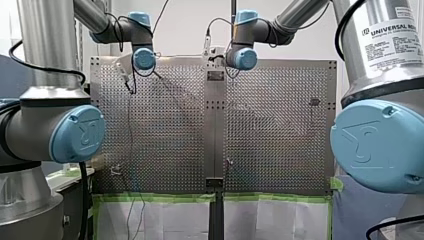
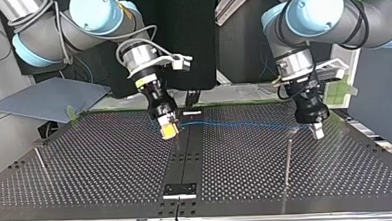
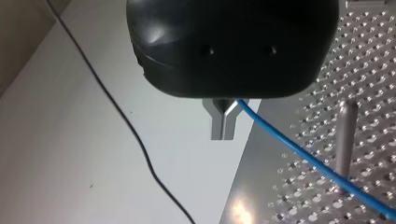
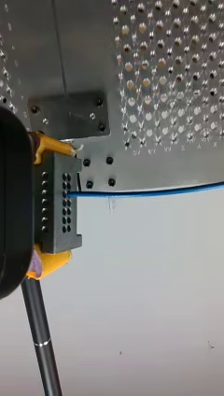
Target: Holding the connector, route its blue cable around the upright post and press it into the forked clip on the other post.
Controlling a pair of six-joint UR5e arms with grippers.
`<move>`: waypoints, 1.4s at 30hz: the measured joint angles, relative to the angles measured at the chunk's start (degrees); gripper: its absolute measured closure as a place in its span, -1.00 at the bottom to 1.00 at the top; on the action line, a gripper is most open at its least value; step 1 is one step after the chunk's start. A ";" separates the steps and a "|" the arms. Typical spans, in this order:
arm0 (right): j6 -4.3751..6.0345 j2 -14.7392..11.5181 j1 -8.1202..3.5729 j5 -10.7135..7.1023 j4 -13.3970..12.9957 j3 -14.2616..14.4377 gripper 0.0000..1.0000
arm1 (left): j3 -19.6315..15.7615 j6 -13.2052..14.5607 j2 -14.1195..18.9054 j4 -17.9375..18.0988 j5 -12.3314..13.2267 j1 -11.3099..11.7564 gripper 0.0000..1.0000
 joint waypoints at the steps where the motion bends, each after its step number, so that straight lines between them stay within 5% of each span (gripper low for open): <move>1: 0.02 0.02 -0.03 -0.04 0.02 -0.21 1.00 | 0.06 -0.39 -0.03 0.11 0.41 0.40 1.00; 10: 0.23 0.87 -0.08 -0.16 0.48 -3.05 1.00 | 2.70 -2.68 -2.21 0.89 4.44 4.44 1.00; 23: -0.21 6.61 0.79 -0.32 2.74 -9.07 1.00 | 5.39 -4.63 -6.80 1.78 10.86 9.59 1.00; 42: 0.05 9.11 0.72 -0.43 0.70 -10.56 1.00 | 6.74 -6.66 -10.26 3.71 16.56 13.98 1.00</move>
